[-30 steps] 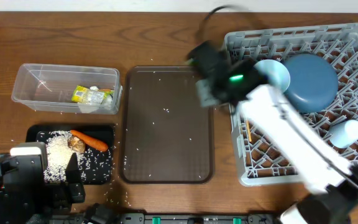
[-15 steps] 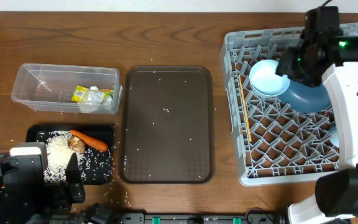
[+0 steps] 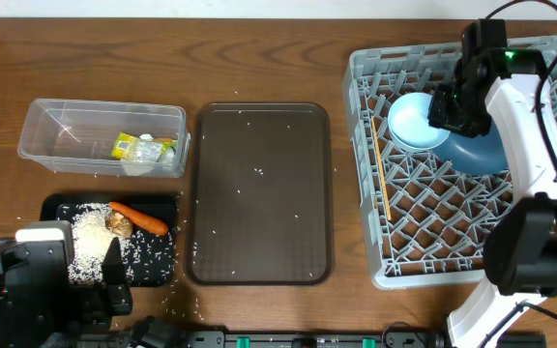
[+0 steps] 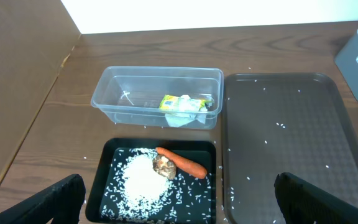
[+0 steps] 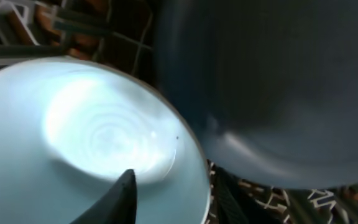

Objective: Sort waste into correct bins and load items into the dishwasher rack

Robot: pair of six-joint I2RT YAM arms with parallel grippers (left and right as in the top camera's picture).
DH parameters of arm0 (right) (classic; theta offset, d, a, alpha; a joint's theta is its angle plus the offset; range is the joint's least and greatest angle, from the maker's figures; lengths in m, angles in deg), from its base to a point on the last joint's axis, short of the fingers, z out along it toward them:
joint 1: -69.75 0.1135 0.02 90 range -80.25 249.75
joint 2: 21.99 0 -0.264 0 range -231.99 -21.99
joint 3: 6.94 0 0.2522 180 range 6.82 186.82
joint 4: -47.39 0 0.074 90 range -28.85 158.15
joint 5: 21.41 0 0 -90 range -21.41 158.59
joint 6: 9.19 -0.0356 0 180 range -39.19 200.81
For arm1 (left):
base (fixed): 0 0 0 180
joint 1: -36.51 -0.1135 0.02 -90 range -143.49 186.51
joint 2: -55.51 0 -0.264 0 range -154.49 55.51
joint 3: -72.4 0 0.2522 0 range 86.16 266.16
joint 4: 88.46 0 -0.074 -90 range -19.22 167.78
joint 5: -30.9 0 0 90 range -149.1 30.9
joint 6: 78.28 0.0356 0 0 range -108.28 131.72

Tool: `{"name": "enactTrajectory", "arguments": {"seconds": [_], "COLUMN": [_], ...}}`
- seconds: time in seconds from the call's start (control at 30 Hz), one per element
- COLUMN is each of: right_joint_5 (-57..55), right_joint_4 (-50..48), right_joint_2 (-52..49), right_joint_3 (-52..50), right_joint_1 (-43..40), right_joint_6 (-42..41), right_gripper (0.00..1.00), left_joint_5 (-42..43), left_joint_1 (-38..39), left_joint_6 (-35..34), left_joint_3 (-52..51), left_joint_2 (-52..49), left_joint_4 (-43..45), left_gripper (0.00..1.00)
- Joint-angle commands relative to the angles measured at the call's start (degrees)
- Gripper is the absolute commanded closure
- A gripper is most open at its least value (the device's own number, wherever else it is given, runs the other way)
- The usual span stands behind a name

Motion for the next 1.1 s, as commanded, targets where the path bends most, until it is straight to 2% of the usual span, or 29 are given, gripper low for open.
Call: {"name": "enactTrajectory", "arguments": {"seconds": [0.0, 0.07, 0.1, 0.23, 0.4, 0.6, 1.07], "right_joint_5": [0.1, 0.0, 0.1, 0.1, 0.3, 2.0, 2.2], "right_joint_4": [-0.4, -0.7, -1.0, -1.4, -1.4, -1.9, -5.6], "right_joint_2": [-0.8, -0.9, -1.0, -1.6, -2.6, -2.8, -2.9], "right_joint_3": [-0.2, -0.2, -0.2, -0.2, -0.2, -0.4, -3.3], "right_joint_1": [-0.3, -0.3, -0.3, -0.3, -0.3, -0.1, 0.0], "right_joint_6": [0.5, 0.5, 0.3, -2.0, -1.9, -1.9, -6.1], "right_gripper": [0.76, 0.91, 0.92, 0.87, 0.87, 0.80, 0.84], "left_joint_5": [-0.5, -0.5, -0.5, -0.5, -0.5, -0.5, -0.5], "left_joint_1": [-0.3, -0.3, -0.3, -0.3, -0.3, -0.3, -0.3], "left_joint_6": [-0.5, -0.5, -0.5, -0.5, -0.5, -0.5, -0.5], "left_joint_3": [0.5, 0.5, 0.5, 0.5, 0.5, 0.5, 0.5], "left_joint_2": [-0.1, -0.1, -0.1, -0.1, -0.1, -0.1, -0.1], "left_joint_4": [-0.1, -0.1, -0.1, -0.1, -0.1, -0.1, -0.1], "left_gripper": [0.02, 0.02, 0.02, 0.02, 0.02, 0.02, 0.02]}}
